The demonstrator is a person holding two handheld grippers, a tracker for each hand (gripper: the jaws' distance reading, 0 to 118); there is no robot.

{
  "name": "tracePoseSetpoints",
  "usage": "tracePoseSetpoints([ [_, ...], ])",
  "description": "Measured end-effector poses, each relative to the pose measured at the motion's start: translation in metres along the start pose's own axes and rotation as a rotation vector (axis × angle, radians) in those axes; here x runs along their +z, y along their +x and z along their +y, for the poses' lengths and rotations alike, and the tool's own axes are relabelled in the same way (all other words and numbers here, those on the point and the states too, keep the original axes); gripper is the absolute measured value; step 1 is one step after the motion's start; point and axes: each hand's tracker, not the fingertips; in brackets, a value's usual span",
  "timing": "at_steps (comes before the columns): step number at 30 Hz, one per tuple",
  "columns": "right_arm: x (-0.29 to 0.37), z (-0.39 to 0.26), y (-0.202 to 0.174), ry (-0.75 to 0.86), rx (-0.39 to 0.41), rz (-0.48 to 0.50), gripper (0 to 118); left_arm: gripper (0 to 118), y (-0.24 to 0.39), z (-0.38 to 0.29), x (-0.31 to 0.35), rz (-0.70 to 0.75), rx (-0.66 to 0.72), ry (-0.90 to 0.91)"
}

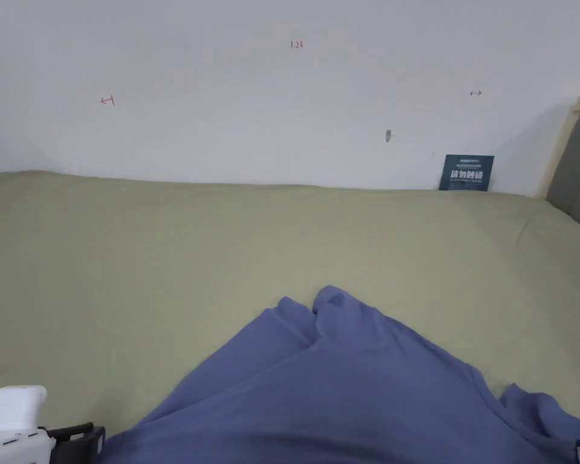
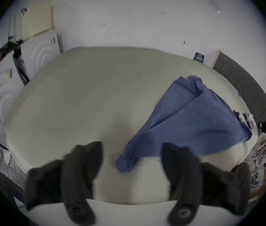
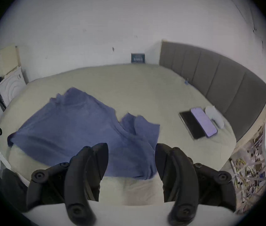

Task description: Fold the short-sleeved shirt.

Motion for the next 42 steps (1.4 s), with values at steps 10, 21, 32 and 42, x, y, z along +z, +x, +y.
tracePoseSetpoints([
  [10,0.058,-0.002,-0.095,0.144,0.113,0.090,1,0,0.021,-0.014,0.058,-0.030,0.003,0.163],
  [21,0.046,-0.014,-0.152,0.100,0.165,0.194,1,0,-0.022,-0.025,0.031,-0.018,0.109,0.059],
  [32,0.012,-0.027,-0.172,-0.003,0.202,0.240,1,107,-0.034,-0.020,-0.074,-0.085,0.099,-0.215],
  [42,-0.009,-0.038,-0.167,-0.081,0.216,0.245,1,7,-0.032,-0.016,-0.116,-0.143,0.050,-0.293],
])
